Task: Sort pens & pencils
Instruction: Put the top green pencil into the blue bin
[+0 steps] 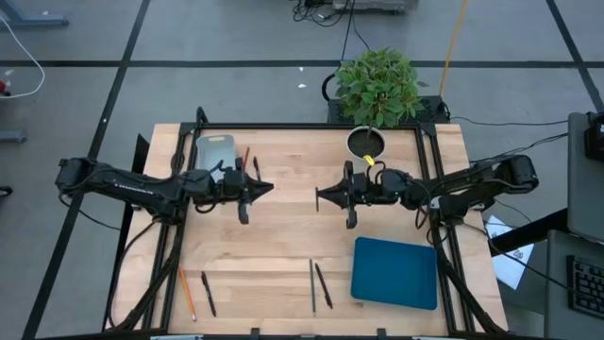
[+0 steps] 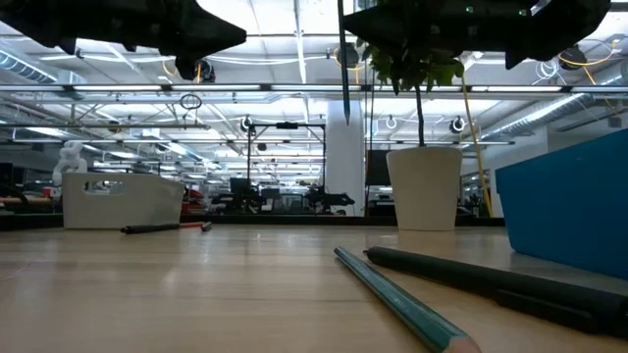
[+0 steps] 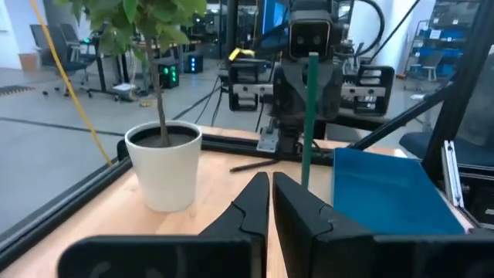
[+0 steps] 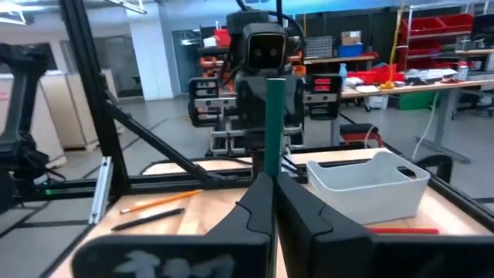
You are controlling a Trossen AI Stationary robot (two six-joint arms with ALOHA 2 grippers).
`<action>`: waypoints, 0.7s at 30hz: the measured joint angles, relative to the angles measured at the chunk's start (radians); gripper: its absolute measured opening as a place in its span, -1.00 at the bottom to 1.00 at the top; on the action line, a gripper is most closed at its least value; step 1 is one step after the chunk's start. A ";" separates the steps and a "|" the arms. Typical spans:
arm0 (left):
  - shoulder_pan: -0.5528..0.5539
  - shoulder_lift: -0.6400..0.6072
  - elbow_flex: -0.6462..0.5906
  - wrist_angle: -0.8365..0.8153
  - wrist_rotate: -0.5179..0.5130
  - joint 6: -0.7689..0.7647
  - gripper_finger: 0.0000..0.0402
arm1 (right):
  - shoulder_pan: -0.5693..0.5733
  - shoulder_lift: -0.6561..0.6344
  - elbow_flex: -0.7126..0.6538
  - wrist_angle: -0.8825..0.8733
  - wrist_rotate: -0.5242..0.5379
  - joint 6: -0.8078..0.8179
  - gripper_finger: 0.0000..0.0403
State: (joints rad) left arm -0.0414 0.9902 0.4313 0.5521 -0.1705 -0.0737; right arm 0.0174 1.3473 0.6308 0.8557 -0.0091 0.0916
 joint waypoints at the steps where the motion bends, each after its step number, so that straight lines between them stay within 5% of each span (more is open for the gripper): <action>1: 0.000 0.000 0.000 -0.001 0.009 -0.008 -0.87 | 0.000 -0.001 0.000 0.004 0.000 -0.001 -1.00; 15: -0.044 0.000 0.000 -0.013 0.037 -0.019 -0.87 | 0.003 -0.001 0.000 -0.001 -0.029 0.020 -1.00; 21: -0.061 -0.003 0.000 -0.014 0.031 -0.018 -0.87 | 0.102 -0.033 0.000 -0.065 -0.096 0.056 -1.00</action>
State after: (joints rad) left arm -0.1021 0.9871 0.4313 0.5378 -0.1390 -0.0914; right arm 0.1189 1.3146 0.6308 0.7907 -0.1051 0.1480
